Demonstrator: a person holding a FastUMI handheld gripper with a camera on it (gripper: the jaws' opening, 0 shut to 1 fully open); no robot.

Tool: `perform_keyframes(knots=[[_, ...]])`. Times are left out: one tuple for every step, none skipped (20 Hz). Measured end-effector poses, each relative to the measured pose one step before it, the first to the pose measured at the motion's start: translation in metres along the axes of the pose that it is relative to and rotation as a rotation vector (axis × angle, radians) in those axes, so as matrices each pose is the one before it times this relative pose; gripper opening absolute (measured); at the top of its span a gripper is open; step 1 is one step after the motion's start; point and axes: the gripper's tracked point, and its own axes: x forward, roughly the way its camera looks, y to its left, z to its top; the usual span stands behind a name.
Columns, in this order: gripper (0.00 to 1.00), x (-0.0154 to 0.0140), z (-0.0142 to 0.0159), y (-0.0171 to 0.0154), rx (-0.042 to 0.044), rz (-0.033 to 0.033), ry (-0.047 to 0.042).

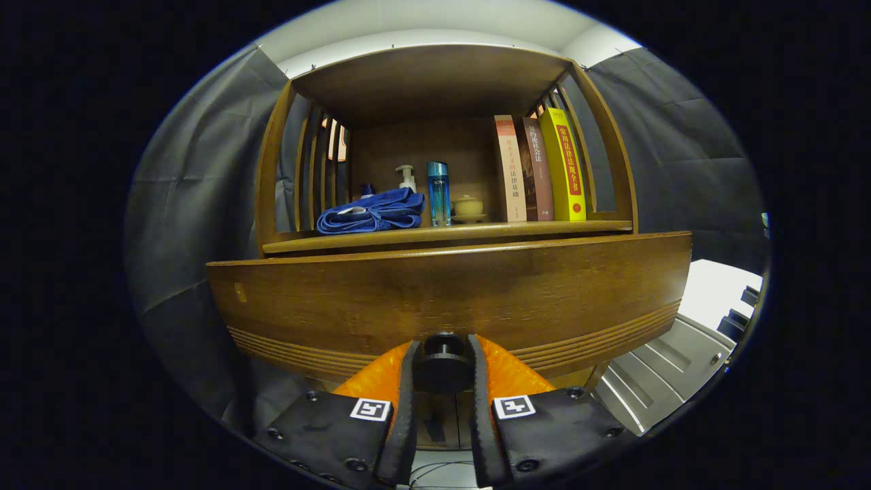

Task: Pull open the drawer, take out the items inside it, and place them on the countertop above the cabinet.

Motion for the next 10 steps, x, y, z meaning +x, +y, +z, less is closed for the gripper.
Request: perform_keyframes(knots=[[0.42,-0.00440,-0.00127,0.00071,0.00624,0.00066,-0.00266],[0.42,-0.00314,0.00220,-0.00023,-0.00392,0.00056,-0.01200],[0.42,-0.00534,-0.00060,0.00044,-0.00713,0.00264,-0.00171],[0.42,-0.00477,-0.00179,0.00029,-0.00597,0.00094,0.00206],[0.42,-0.00365,0.00006,-0.00002,0.00131,0.00032,-0.00408],[0.42,-0.00433,-0.00094,0.00034,0.00157,0.00124,0.00873],[0.42,-0.00350,0.00052,0.00126,0.00164,0.00247,-0.00200],[0.42,-0.00125,-0.00076,-0.00020,-0.00105,0.00038,0.00408],[0.42,-0.00134,0.00003,0.00035,-0.00027,-0.00097,0.00133],[0.42,-0.00109,-0.00002,-0.00087,-0.00301,0.00026,0.00108]])
